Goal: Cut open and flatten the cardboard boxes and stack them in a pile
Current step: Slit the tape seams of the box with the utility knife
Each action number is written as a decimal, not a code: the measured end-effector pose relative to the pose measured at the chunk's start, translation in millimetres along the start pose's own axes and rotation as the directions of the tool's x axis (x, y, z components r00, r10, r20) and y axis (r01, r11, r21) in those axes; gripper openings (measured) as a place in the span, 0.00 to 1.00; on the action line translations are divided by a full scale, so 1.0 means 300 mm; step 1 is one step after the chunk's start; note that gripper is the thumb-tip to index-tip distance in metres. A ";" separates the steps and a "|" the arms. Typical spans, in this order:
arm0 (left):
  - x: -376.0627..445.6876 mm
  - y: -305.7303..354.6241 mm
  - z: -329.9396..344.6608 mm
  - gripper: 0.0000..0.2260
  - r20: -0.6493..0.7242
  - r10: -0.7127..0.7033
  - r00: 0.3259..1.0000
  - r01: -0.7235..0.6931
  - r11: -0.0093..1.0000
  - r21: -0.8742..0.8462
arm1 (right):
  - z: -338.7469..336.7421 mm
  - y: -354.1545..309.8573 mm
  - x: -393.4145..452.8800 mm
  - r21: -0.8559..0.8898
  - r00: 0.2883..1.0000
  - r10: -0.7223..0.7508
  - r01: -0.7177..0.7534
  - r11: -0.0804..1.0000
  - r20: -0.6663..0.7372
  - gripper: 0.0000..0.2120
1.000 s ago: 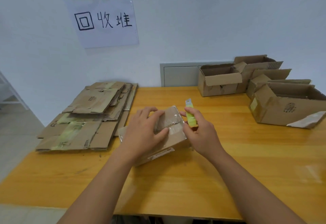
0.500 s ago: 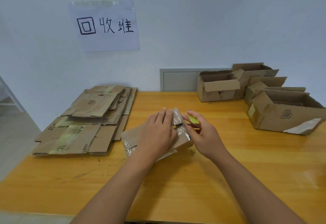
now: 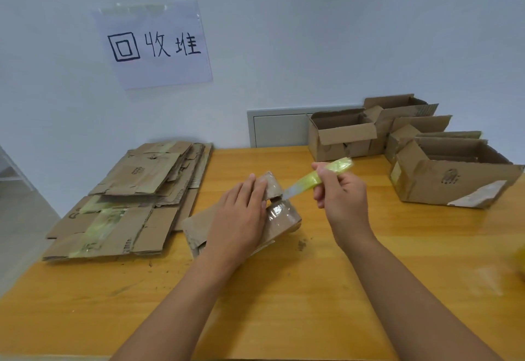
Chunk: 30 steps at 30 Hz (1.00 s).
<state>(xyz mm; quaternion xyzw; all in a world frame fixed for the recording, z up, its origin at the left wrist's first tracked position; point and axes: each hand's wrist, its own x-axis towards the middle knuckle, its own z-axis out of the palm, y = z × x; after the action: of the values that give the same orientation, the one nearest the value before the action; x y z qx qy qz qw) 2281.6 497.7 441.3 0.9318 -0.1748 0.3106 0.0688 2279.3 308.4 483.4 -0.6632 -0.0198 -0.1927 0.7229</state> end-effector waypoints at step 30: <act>-0.035 0.000 0.008 0.20 -0.186 0.085 0.979 -0.090 0.996 -0.021 | 0.020 0.000 0.049 -0.140 0.987 0.066 -0.046 0.989 0.146 0.13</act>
<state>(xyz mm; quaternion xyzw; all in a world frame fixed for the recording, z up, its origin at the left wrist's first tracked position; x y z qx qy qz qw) 2274.9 500.3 433.1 0.8892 -0.2131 0.3958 0.0848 2294.2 310.6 488.4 -0.7239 -0.0425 -0.1227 0.6776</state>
